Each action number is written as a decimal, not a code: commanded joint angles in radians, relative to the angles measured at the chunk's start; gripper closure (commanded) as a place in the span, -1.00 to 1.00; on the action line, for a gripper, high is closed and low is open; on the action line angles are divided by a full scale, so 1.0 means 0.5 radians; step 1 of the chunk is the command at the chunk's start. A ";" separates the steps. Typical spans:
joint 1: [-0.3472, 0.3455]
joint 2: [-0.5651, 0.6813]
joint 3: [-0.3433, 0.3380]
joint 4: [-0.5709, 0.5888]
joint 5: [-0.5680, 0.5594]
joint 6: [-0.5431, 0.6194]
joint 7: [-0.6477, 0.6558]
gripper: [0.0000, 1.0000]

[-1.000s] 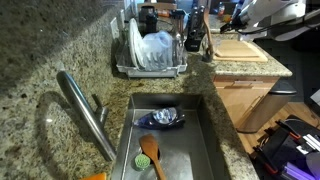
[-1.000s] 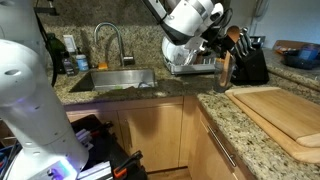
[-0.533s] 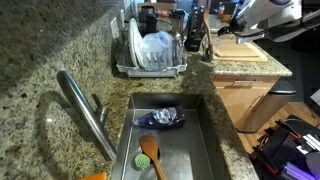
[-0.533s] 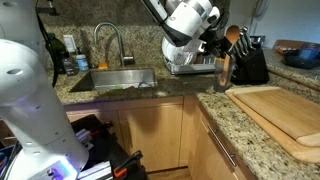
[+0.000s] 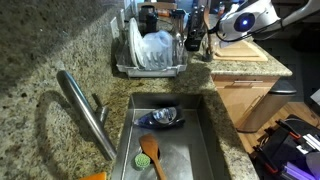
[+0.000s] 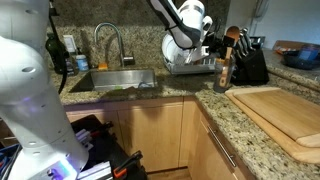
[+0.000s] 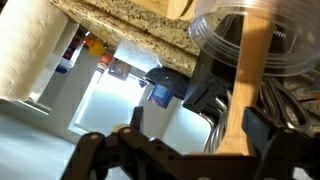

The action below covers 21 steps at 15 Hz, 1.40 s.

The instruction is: Turn off the faucet of the sink. Pick up the wooden spoon from the cup and put it on the wooden board.

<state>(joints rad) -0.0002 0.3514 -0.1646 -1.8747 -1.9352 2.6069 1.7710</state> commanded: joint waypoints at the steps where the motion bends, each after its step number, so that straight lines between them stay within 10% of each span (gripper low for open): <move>1: 0.009 0.029 0.001 0.009 0.000 -0.037 0.026 -1.00; 8: -0.369 0.103 0.120 0.366 -0.869 0.799 0.974 -1.00; 9: -0.203 0.051 0.011 0.200 -0.652 0.609 0.763 -1.00; 16: -0.519 0.151 0.291 0.494 -1.112 0.953 1.397 -1.00; 21: -0.439 0.090 0.229 0.391 -1.042 0.867 1.356 -1.00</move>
<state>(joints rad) -0.2195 0.3966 -0.0503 -1.6792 -2.4563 3.0406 2.4489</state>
